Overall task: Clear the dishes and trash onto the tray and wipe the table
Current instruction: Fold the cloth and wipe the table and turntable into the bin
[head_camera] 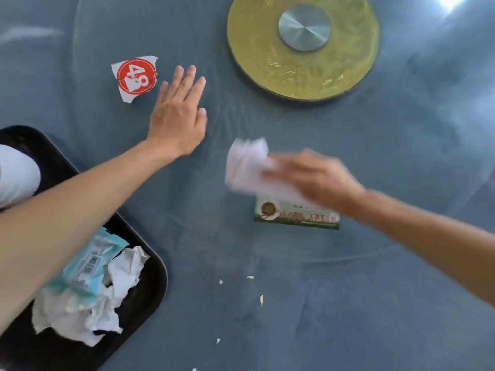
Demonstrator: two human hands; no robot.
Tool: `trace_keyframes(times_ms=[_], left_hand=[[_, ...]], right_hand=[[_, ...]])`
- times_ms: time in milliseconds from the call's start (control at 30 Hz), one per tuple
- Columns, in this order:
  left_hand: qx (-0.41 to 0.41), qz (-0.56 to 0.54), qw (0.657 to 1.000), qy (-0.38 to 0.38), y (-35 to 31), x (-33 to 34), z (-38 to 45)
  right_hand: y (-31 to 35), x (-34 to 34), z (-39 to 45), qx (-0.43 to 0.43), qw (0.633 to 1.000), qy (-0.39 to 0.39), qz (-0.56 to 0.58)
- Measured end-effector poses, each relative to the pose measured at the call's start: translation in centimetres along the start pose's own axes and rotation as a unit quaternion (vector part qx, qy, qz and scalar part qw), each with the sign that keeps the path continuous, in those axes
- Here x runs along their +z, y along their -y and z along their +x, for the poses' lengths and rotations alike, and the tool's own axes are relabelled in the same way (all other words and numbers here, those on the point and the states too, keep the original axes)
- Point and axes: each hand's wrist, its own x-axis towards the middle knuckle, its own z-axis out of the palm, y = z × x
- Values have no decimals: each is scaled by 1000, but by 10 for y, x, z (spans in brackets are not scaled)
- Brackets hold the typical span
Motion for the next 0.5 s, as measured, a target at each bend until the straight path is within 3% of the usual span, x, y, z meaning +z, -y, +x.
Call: trace_keyframes(times_ms=[100,167,233,300,500], left_hand=[[-2,-70,997,13,-51,14,-29],[12,-57,997,42,-80,34,-53],[18,-9,999,28,-88,52,-65],[19,6,1000,0,-80,57,-65],[54,3,998,-7,-44,45,-50]], right_hand=[[-90,-42,32,199,963,-124,-129],[-135,-56,41,354,908,-152,-163],[-151,-44,42,428,871,-167,-175],[-134,-26,44,398,889,-130,-184],[-12,29,-3,133,982,-96,-93]])
